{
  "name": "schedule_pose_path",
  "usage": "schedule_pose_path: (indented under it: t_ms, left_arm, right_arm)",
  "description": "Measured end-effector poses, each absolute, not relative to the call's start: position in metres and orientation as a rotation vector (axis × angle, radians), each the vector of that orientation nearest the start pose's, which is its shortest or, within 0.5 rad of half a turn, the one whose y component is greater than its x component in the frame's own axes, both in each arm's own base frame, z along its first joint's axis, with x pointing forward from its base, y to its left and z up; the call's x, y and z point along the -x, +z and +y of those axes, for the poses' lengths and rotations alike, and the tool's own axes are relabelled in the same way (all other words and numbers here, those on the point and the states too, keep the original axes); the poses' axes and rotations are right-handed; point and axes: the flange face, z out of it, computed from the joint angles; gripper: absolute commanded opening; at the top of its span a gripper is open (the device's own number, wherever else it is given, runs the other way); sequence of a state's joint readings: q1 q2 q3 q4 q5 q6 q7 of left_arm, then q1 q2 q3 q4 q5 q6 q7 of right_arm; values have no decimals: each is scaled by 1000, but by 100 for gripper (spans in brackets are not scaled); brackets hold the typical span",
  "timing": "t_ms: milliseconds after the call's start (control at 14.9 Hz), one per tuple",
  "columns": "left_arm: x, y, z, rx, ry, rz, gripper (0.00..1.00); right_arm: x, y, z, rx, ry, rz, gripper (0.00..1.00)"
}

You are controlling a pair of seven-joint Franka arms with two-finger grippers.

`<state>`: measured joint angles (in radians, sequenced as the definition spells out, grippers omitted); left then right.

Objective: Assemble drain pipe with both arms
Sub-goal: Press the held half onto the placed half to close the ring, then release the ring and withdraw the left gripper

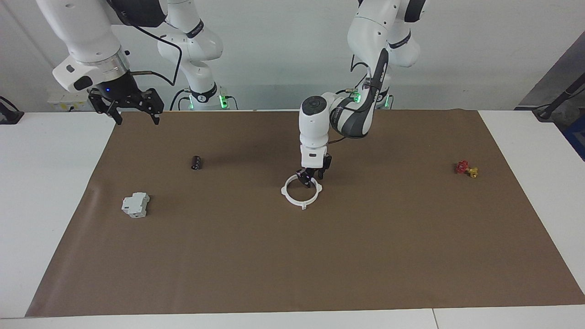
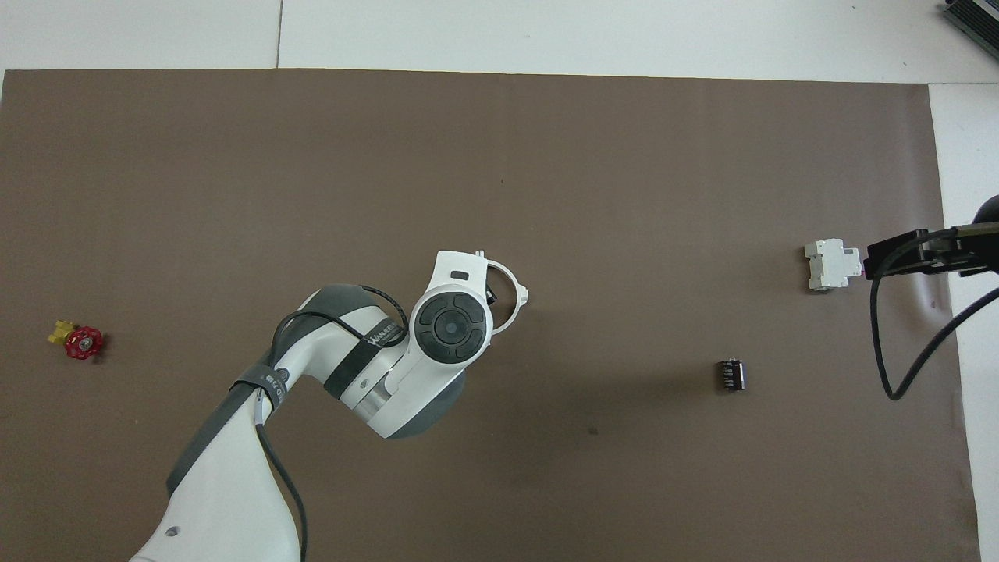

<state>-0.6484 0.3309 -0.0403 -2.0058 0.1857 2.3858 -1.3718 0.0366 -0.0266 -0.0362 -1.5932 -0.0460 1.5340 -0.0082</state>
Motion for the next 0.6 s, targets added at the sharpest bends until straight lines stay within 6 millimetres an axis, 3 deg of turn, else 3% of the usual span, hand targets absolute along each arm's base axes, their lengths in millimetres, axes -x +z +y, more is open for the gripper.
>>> schedule_pose_path:
  t_ms: [134, 269, 403, 605]
  left_arm:
    - [-474, 299, -380, 2985, -194, -857, 100]
    - [-491, 326, -358, 2973, -202, -803, 100]
    - [-511, 376, -314, 2967, -188, -684, 100]
    - [-521, 441, -238, 2969, -132, -488, 100]
  right_arm:
    - [-542, 626, -5, 3186, 52, -12, 100]
    - [-542, 626, -5, 3186, 52, -12, 100]
    - [-542, 626, -5, 3186, 52, -12, 100]
    - [-542, 626, -5, 3186, 52, -12, 100]
